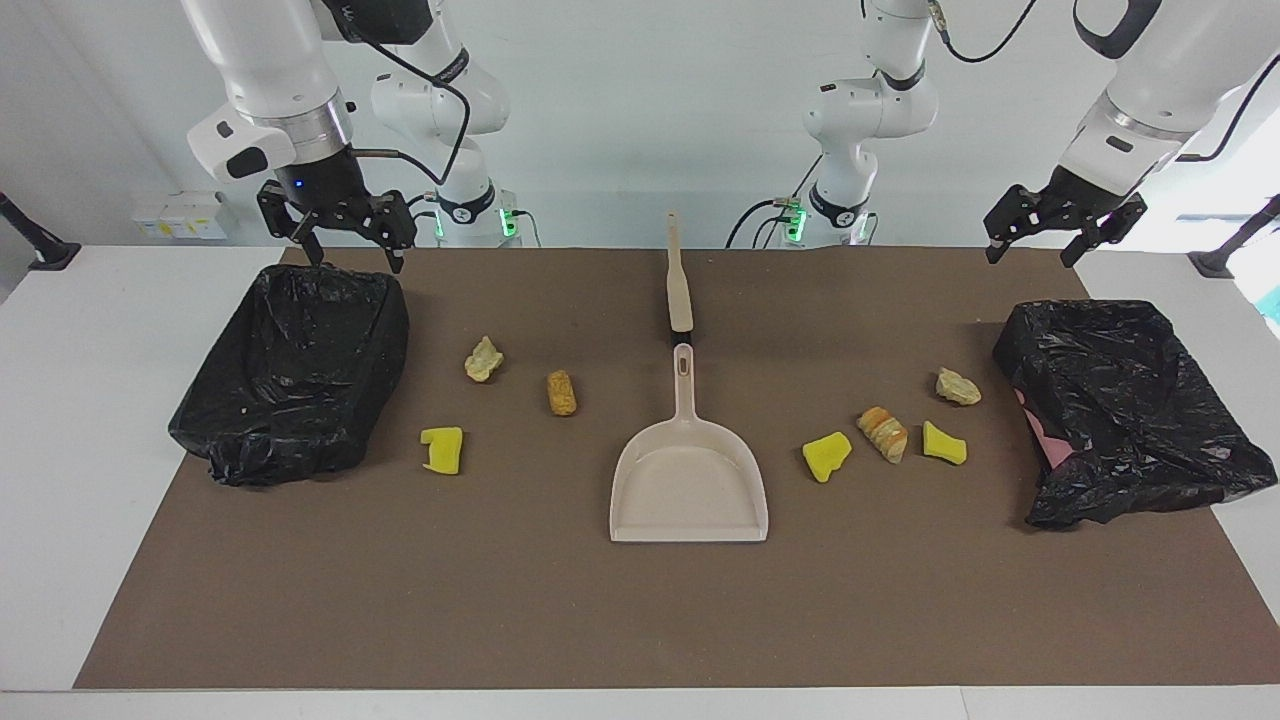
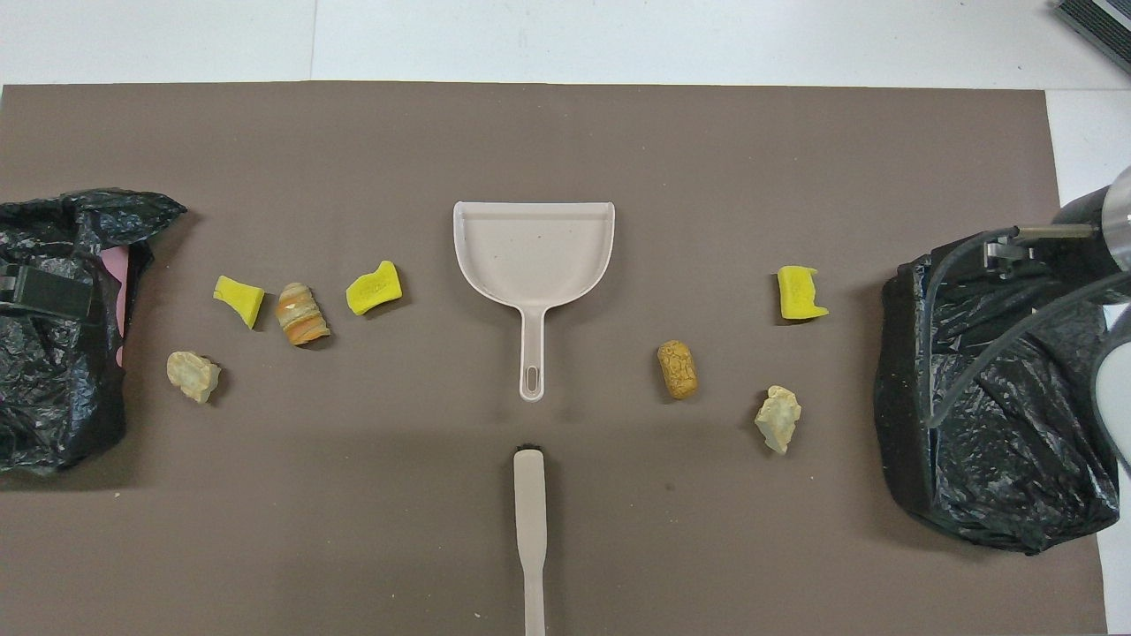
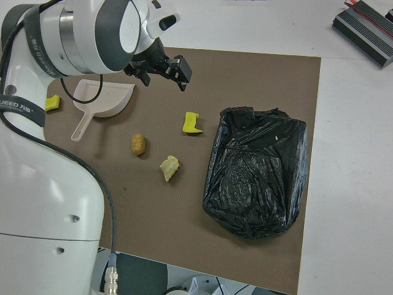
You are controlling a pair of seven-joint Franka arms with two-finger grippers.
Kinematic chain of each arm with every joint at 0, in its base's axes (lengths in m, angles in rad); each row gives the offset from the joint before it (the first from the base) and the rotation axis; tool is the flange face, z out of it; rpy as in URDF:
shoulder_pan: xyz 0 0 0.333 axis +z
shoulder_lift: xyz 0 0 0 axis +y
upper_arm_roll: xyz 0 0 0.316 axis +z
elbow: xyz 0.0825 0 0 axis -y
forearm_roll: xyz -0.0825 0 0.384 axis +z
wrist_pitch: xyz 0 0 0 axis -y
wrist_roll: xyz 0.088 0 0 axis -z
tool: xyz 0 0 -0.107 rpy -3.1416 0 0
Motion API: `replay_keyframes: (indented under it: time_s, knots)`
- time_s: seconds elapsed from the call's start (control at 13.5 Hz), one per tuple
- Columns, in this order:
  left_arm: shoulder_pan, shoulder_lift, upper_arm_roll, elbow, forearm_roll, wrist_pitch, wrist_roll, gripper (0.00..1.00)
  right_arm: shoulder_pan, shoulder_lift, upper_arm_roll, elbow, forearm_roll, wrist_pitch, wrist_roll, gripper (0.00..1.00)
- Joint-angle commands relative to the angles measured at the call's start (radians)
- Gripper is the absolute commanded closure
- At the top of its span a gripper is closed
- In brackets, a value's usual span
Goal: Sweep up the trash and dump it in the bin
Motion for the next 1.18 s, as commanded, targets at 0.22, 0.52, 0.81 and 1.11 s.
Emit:
replay_keyframes:
  time_s: [0.22, 0.52, 0.81, 1.11]
  knots:
    - [-0.055, -0.077, -0.014, -0.16, 0.009, 0.031, -0.002, 0.0, -0.014, -0.016, 0.003, -0.021, 0.018, 0.005, -0.024, 0.0]
    - [-0.163, -0.157, -0.016, -0.45, 0.003, 0.279, -0.002, 0.0, -0.014, -0.016, 0.003, -0.021, 0.018, 0.006, -0.027, 0.0]
    - [-0.259, -0.193, -0.017, -0.611, -0.006, 0.436, 0.013, 0.0, -0.014, -0.016, 0.003, -0.021, 0.018, 0.006, -0.026, 0.0]
    - [-0.4, -0.266, -0.017, -0.797, -0.055, 0.625, -0.001, 0.0, -0.014, -0.016, 0.003, -0.019, 0.018, 0.009, -0.023, 0.0]
